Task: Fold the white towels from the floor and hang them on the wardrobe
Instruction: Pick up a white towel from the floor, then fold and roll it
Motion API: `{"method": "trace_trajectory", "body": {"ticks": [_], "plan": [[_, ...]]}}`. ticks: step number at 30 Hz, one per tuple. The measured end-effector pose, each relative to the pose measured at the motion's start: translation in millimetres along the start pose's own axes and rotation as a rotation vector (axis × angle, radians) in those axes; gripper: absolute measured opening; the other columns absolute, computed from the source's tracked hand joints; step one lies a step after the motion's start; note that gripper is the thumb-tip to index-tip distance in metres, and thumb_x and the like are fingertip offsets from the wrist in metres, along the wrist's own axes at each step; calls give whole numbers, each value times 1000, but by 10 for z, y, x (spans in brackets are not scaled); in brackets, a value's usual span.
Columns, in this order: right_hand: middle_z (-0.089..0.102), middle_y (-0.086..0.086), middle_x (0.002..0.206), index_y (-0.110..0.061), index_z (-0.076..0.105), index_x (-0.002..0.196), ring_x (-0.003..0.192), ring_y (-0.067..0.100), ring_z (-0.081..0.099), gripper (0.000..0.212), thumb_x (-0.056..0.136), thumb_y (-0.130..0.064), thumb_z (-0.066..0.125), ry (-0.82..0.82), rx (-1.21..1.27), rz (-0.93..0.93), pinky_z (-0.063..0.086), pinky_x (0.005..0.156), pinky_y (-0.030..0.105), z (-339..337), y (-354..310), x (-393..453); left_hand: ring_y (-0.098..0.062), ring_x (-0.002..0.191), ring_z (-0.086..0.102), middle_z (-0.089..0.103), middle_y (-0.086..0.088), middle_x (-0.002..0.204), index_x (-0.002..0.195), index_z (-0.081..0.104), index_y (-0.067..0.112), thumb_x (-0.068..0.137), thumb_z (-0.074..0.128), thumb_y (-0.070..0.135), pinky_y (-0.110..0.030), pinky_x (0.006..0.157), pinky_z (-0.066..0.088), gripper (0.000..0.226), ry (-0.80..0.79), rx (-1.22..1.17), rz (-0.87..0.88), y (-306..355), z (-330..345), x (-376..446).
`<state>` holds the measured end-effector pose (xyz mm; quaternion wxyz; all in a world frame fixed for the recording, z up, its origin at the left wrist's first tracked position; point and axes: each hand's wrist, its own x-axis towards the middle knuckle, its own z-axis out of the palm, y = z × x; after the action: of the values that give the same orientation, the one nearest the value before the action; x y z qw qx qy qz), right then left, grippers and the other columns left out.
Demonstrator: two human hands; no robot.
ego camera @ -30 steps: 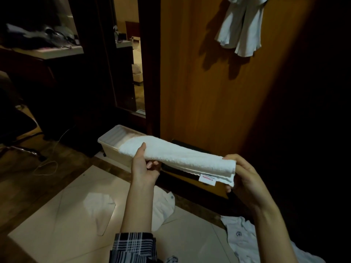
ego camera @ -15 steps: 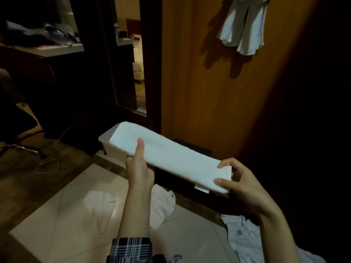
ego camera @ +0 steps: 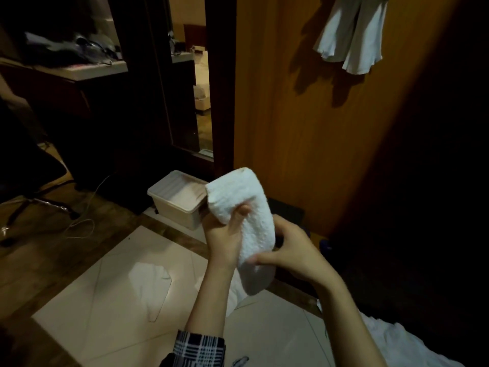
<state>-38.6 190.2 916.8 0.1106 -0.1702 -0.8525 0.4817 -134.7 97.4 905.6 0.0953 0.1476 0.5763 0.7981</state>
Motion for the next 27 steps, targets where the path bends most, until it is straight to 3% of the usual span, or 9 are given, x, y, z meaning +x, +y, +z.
{"method": "trace_trajectory", "body": {"ticks": [2,4,8,11,16,19,22,25,27], "plan": [[68,-10,98,-29,63,103,93,-1,63,42,67,-26,85,21,23,-48,53,79,18,101,-116,71,5,86,65,66,1,96,93,56,27,49,77,55,-37,94,51,56,-21,-17,66,47,5,18],[71,-2,90,-21,68,94,87,6,67,31,68,-20,85,59,118,-22,56,77,24,200,-83,101,5,83,65,70,-2,92,87,58,25,45,80,60,-23,85,52,59,-16,-50,132,92,-19,60],[71,6,91,-11,70,97,85,16,68,33,69,-19,84,69,151,130,57,77,34,367,171,63,5,82,64,67,16,73,87,65,30,50,68,76,-11,73,48,59,129,-64,204,158,-66,109],[68,0,91,-18,67,92,82,9,64,26,71,-20,82,33,51,185,45,64,14,368,337,27,-18,99,64,62,2,89,107,57,5,71,57,56,-17,74,47,63,400,-147,87,79,-127,215],[58,-13,76,-33,56,76,72,0,54,20,80,-23,73,-52,-329,127,38,60,17,43,359,136,-10,92,62,63,2,102,122,53,10,94,51,43,-19,72,49,43,536,-332,-206,-234,-293,471],[60,-7,77,-28,54,74,71,7,55,20,82,-20,70,-80,-522,136,39,59,22,-293,286,328,-20,105,62,64,4,99,115,56,9,92,60,25,-21,74,50,28,464,-283,-220,-428,-368,608],[57,-3,74,-27,47,66,73,16,57,28,83,-18,68,-88,-703,147,37,57,27,-636,205,518,-22,104,63,66,2,101,106,60,19,84,68,10,-26,77,51,24,222,-146,-184,-488,-456,775],[54,-2,70,-24,45,64,72,20,56,30,83,-17,67,-42,-818,157,34,52,27,-950,68,668,-23,94,64,67,1,94,96,62,22,77,74,3,-30,78,52,29,-7,178,-35,-416,-482,984],[48,-5,63,-24,42,61,66,19,52,33,83,-15,66,24,-852,163,29,47,26,-1142,-17,752,-17,94,61,63,9,95,100,59,21,72,77,-1,-20,77,49,40,-119,385,98,-347,-414,1135]]}}
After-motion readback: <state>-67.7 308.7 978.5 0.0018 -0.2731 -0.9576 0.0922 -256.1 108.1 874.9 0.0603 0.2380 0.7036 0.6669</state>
